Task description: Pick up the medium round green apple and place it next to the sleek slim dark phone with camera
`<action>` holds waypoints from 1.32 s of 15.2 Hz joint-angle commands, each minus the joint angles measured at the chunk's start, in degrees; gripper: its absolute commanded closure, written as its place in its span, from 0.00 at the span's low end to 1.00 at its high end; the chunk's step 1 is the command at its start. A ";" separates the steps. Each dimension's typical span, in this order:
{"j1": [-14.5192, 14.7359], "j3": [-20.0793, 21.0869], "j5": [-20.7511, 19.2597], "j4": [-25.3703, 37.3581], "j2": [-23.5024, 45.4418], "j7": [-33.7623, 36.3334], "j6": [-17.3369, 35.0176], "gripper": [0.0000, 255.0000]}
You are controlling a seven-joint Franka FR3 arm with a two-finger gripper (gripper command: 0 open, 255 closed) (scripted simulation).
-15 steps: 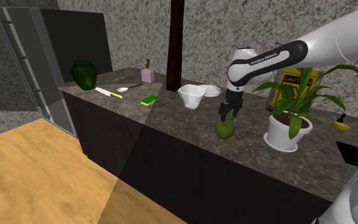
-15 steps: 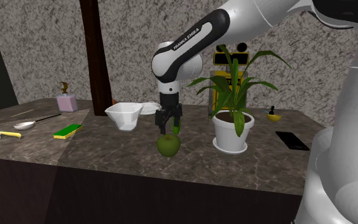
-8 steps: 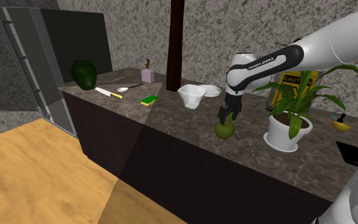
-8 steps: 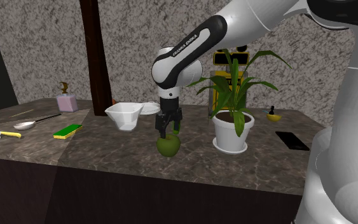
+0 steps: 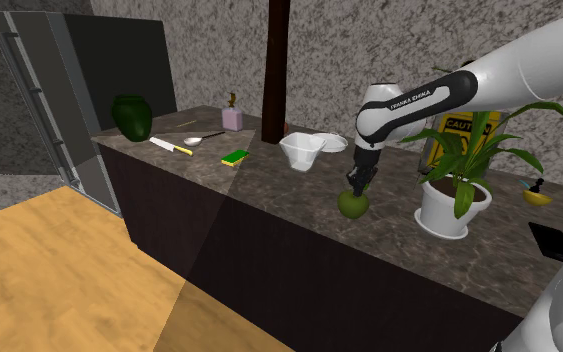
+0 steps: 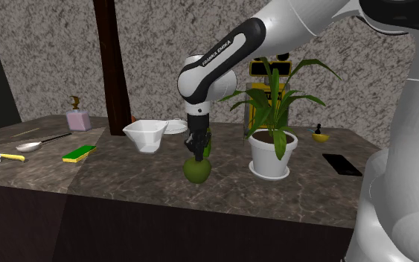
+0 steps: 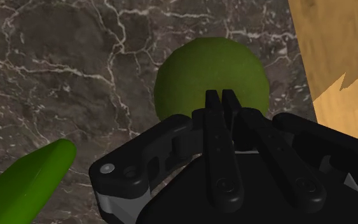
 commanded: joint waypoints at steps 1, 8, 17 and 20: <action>0.00 0.00 0.00 0.00 0.00 0.00 0.00 1.00; 0.01 0.02 -0.31 1.22 -1.07 0.27 -2.25 1.00; 0.05 0.14 -0.99 5.52 -3.63 0.90 -9.06 1.00; 0.07 0.18 -1.14 7.18 -4.27 1.07 -11.33 1.00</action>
